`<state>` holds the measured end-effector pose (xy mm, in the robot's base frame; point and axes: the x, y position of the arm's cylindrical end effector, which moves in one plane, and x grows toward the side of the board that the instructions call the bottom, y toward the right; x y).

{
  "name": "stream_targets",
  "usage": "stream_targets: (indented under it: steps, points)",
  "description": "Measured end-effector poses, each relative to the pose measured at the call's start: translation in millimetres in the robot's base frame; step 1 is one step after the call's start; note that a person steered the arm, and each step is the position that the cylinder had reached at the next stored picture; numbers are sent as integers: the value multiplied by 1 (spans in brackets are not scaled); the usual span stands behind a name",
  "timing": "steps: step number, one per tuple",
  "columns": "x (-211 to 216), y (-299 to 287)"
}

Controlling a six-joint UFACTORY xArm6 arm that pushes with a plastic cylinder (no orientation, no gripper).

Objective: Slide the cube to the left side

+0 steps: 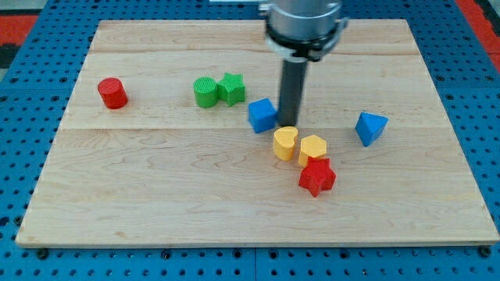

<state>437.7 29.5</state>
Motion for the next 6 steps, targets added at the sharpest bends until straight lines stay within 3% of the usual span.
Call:
stream_targets:
  steps: [1, 2, 4, 5, 6]
  points:
    - [-7, -44]
    - [-36, -14]
    - [11, -90]
    - [13, -156]
    - [13, -129]
